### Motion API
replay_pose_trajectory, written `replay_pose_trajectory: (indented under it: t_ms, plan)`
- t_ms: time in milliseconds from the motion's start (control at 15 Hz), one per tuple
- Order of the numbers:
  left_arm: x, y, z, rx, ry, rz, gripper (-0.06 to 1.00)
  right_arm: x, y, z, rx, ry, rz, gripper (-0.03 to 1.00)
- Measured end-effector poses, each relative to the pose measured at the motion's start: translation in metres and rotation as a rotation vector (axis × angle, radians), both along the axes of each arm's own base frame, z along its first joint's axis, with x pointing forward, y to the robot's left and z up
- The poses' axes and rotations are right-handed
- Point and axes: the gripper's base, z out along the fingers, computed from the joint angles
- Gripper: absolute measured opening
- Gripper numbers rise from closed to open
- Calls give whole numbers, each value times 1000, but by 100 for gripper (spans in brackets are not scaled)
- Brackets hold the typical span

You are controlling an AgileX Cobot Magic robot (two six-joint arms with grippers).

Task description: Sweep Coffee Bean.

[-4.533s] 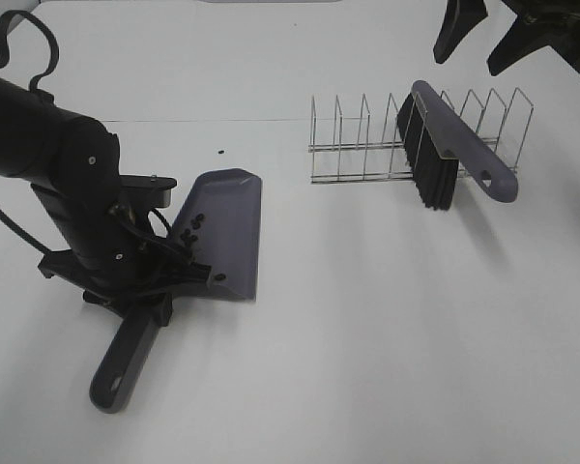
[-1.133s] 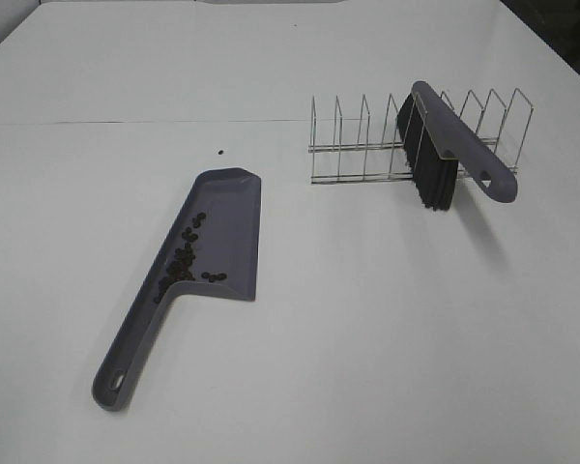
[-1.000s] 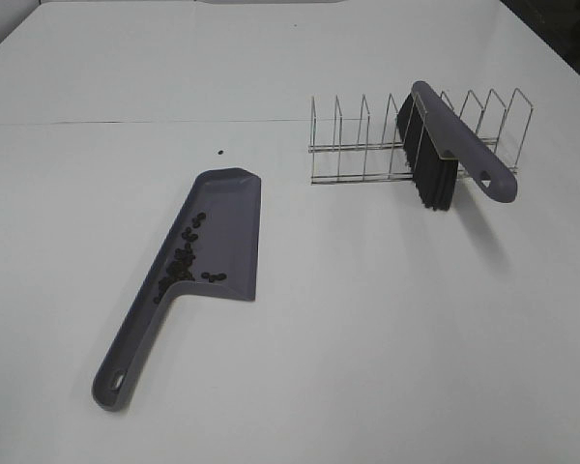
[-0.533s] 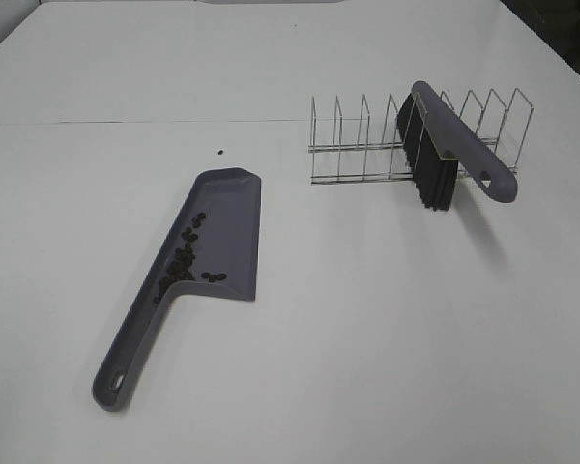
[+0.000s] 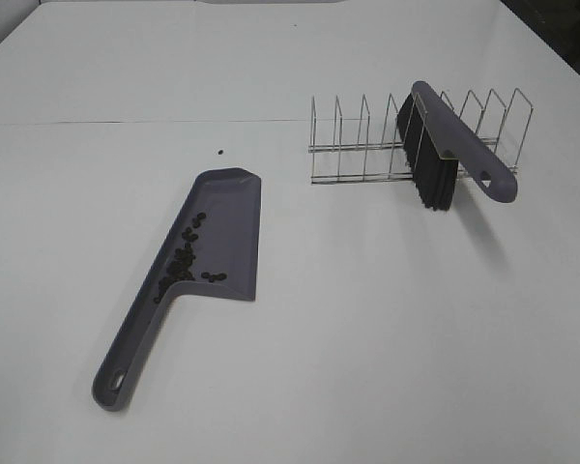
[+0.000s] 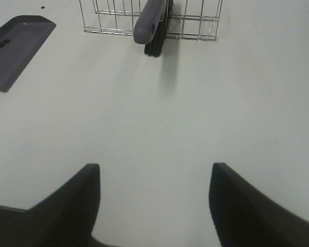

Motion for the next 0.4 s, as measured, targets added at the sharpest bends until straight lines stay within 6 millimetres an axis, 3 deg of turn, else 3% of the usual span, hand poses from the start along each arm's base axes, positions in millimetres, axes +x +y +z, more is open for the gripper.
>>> replay_pose_trajectory:
  t_ms: [400]
  plan:
    - [0,0,0,0,0,0,63,0,0,0,0,0,0,53]
